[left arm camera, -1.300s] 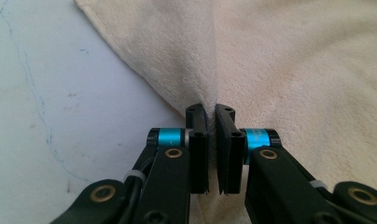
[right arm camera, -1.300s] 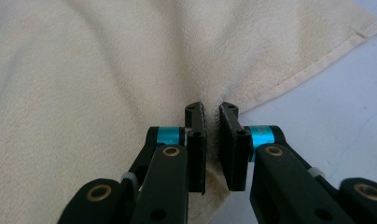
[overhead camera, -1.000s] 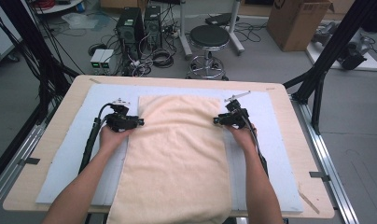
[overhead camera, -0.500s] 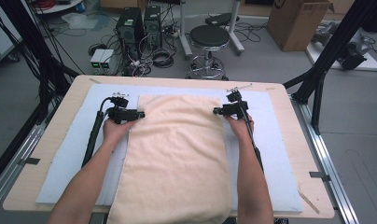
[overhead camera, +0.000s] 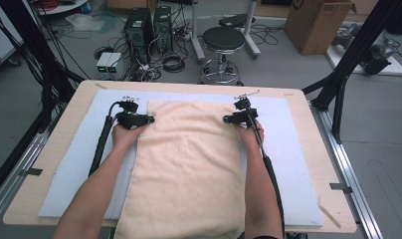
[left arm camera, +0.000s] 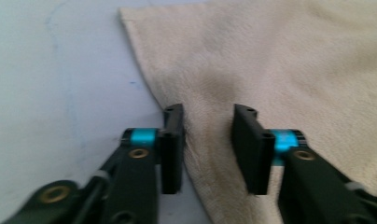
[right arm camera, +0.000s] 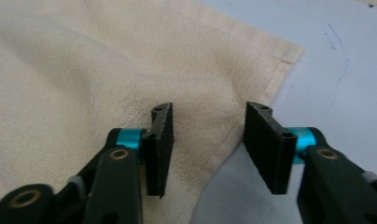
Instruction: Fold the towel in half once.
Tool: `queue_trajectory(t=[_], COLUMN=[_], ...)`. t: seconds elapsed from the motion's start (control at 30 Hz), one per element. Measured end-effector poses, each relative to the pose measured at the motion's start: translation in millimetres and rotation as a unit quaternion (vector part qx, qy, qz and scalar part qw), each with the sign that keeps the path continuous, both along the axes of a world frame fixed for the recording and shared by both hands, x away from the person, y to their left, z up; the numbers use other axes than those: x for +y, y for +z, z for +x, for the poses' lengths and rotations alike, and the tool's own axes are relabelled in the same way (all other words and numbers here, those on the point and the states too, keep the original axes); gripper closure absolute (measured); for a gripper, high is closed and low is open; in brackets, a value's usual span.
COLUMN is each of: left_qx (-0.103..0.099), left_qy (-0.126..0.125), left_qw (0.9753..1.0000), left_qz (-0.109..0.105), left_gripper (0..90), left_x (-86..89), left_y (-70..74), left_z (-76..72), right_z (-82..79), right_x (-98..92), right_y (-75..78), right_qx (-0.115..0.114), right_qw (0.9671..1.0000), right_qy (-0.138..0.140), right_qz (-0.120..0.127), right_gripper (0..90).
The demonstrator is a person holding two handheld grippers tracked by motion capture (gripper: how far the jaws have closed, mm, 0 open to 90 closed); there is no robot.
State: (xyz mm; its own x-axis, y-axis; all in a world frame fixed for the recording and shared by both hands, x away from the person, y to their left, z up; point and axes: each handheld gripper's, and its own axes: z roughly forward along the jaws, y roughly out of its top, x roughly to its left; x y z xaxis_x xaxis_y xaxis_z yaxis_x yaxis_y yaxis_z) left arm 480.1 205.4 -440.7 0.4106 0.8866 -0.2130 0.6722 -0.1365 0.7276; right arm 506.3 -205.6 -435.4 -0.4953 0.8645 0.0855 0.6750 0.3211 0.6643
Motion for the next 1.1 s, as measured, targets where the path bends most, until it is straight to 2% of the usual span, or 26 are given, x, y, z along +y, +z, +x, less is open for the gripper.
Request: queue_trajectory(t=[0.03, 0.07, 0.1, 0.17, 0.3, 0.4, 0.47, 0.5, 0.57, 0.6, 0.67, 0.7, 0.73, 0.8, 0.83, 0.87, 1.0, 1.03, 1.07, 1.1], left_qx=[0.005, 0.005, 0.005, 0.007, 0.001, -0.011, -0.012, -0.015, -0.026, -0.026, -0.036, -0.037, -0.042, -0.056, -0.065, -0.073, -0.113, -0.127, -0.137, -0.147], left_qy=[-0.005, -0.004, -0.004, -0.012, -0.014, -0.009, -0.011, -0.013, -0.012, -0.014, -0.018, -0.021, -0.022, -0.017, -0.015, -0.012, -0.008, -0.008, -0.007, -0.009], left_qw=[1.0000, 1.0000, 1.0000, 0.9999, 0.9998, 0.9993, 0.9993, 0.9993, 0.9988, 0.9987, 0.9987, 0.9988, 0.9986, 0.9981, 0.9977, 0.9971, 0.9931, 0.9912, 0.9896, 0.9881], left_qz=[-0.005, -0.003, -0.001, 0.002, -0.013, -0.036, -0.035, -0.033, -0.041, -0.041, -0.030, -0.024, -0.022, -0.017, -0.016, -0.017, -0.032, -0.036, -0.041, -0.046], left_gripper=[73.6, 78.5, 80.1, 81.6, 82.0, 82.0, 82.1, 82.1, 82.3, 82.4, 82.6, 82.7, 82.7, 82.7, 82.7, 82.7, 82.7, 82.6, 82.7, 82.7], left_x=[-1.3, -2.5, -2.9, -1.2, 2.6, 5.2, 7.0, 7.3, 7.9, 8.1, 7.0, 7.4, 7.5, 8.8, 10.5, 12.0, 14.9, 15.1, 15.7, 17.3], left_y=[0.4, 0.4, 0.7, 2.0, 8.2, 14.7, 21.1, 25.6, 35.8, 40.2, 54.4, 62.0, 69.9, 87.6, 97.9, 108.7, 151.2, 164.1, 172.3, 178.2], left_z=[0.2, -0.2, -0.7, -1.5, -3.3, -3.4, -1.8, -0.7, 1.4, 2.8, 7.4, 10.0, 12.3, 16.8, 19.0, 21.2, 27.3, 27.2, 26.1, 24.7], right_z=[-0.1, -0.3, -0.4, -1.1, -2.0, -3.9, -6.0, -6.5, -3.3, -2.4, 0.0, 1.4, 3.5, 7.3, 8.9, 11.0, 13.9, 14.0, 11.6, 10.0], right_x=[0.5, 0.3, 1.3, 4.6, 0.6, -5.2, -8.9, -11.2, -14.0, -13.5, -12.7, -12.1, -12.1, -13.8, -15.5, -18.1, -26.7, -27.2, -26.8, -27.1], right_y=[0.7, 1.5, 1.3, 1.8, 5.3, 17.9, 28.4, 33.4, 45.0, 51.9, 66.7, 74.3, 81.2, 96.4, 104.4, 113.9, 157.2, 166.2, 179.7, 188.7], right_qx=[-0.004, 0.004, 0.010, 0.007, 0.019, 0.005, -0.013, -0.015, -0.003, -0.014, -0.021, -0.022, -0.032, -0.036, -0.049, -0.047, -0.084, -0.086, -0.101, -0.107], right_qw=[1.0000, 0.9999, 0.9997, 0.9994, 0.9980, 0.9963, 0.9950, 0.9941, 0.9928, 0.9929, 0.9916, 0.9918, 0.9917, 0.9915, 0.9915, 0.9913, 0.9885, 0.9880, 0.9865, 0.9852], right_qy=[0.002, 0.012, 0.022, 0.034, 0.046, 0.051, 0.057, 0.058, 0.061, 0.065, 0.065, 0.063, 0.065, 0.061, 0.059, 0.056, 0.052, 0.052, 0.055, 0.059], right_qz=[-0.008, 0.000, 0.011, 0.009, 0.039, 0.069, 0.081, 0.090, 0.103, 0.099, 0.110, 0.109, 0.106, 0.109, 0.105, 0.109, 0.115, 0.117, 0.116, 0.120], right_gripper=[62.7, 76.3, 82.5, 84.8, 85.5, 85.7, 86.0, 86.1, 86.1, 86.3, 86.4, 86.5, 86.6, 86.6, 86.6, 86.6, 86.6, 86.6, 86.6, 86.6])
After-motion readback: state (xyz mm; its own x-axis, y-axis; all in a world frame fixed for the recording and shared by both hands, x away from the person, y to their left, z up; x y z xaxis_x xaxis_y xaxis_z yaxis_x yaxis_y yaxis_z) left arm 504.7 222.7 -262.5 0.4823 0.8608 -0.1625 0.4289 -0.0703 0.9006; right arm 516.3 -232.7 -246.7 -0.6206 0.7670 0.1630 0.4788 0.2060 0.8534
